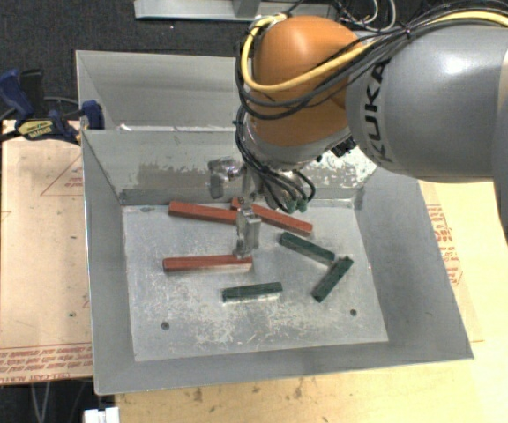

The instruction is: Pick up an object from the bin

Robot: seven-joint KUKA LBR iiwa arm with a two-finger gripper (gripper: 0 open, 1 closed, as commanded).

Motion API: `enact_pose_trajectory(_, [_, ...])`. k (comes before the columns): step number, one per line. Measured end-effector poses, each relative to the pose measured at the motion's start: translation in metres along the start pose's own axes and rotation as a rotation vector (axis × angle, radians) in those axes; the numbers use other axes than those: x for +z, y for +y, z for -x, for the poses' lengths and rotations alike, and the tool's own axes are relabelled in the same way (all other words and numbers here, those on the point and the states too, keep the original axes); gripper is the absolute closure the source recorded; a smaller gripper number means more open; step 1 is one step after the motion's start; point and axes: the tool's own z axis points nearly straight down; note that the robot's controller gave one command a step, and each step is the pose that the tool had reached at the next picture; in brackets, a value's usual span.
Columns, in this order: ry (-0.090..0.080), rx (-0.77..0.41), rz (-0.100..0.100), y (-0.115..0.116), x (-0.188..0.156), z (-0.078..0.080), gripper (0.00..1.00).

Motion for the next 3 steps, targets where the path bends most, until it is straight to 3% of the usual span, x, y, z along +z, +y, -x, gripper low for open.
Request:
enact_pose_trajectory(1, [0.01, -0.067, 0.001, 0.028, 0.154, -0.001, 0.0])
enact_pose_trajectory(2, [0.002, -0.065, 0.001, 0.027, 0.149, 0.001, 1.0])
enact_pose_trajectory(3, [-0.009, -0.064, 0.0, 0.044, -0.031, -0.012, 1.0])
